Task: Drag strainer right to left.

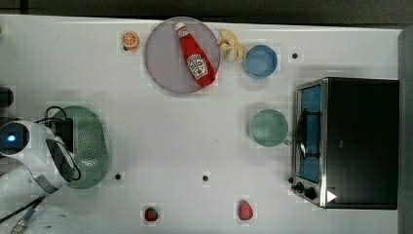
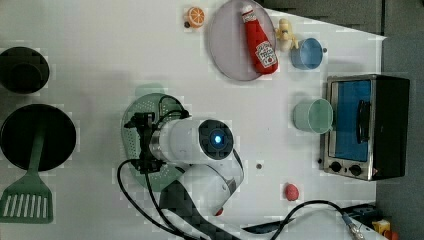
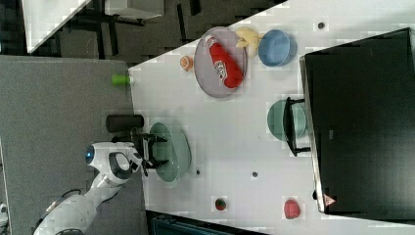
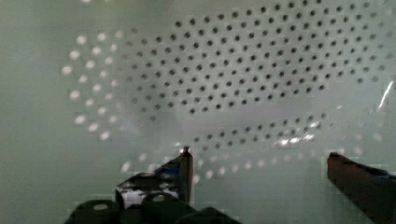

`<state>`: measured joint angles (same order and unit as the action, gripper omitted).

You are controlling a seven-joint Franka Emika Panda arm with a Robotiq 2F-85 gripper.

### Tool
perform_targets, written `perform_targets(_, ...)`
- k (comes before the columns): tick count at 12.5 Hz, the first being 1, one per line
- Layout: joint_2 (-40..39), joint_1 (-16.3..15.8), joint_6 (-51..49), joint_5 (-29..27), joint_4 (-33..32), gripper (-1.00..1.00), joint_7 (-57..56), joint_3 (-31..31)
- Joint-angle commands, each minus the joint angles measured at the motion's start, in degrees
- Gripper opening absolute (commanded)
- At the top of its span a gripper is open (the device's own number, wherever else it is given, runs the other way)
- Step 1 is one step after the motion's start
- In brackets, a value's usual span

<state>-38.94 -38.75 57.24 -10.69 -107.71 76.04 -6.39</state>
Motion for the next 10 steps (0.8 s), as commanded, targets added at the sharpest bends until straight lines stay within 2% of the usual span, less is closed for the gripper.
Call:
perform_targets(1,6.3,-0.1,-7.7,-0.1,0.5,1.0,-7.2,4.5)
perform_targets(4,16.0,0.3,-20.6,2.4,0.6,1.0,-22.7,11.2)
perform_targets(7,27.2,1.0,-31.5,4.9,0.8,1.0,-35.2,20.9)
perform_targets(10,37.7,1.4,-43.5,13.5,0.8,1.0,-49.3,30.2)
